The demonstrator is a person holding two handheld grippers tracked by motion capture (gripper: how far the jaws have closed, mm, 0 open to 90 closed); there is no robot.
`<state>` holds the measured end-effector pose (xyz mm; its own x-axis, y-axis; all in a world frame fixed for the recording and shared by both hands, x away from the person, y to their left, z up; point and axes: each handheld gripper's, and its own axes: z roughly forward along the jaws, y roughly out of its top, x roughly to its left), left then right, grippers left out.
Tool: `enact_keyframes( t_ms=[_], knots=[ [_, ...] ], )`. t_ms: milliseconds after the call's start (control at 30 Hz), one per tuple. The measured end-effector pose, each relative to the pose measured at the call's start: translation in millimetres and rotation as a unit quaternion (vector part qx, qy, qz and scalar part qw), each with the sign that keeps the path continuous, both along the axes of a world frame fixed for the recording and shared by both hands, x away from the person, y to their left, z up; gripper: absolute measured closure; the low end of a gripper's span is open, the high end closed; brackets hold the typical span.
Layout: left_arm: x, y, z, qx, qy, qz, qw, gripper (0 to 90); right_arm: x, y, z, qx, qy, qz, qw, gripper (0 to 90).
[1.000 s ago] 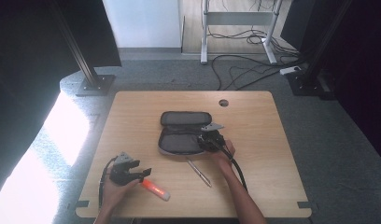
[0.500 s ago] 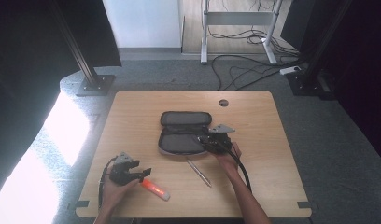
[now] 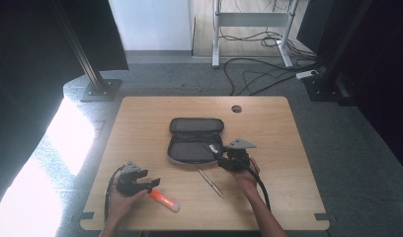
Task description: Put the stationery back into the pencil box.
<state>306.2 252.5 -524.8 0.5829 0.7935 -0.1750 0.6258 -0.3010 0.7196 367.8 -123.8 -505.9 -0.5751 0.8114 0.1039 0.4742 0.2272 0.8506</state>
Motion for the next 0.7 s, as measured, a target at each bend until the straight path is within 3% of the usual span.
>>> enact_keyframes(
  t_ms=[700],
  knots=[
    [-0.5, -1.8, -0.8, 0.0, 0.002, -0.001, 1.0, 30.6, -38.3, -14.6, -10.2, -0.003, -0.006, 0.0, 1.0, 49.8]
  ],
)
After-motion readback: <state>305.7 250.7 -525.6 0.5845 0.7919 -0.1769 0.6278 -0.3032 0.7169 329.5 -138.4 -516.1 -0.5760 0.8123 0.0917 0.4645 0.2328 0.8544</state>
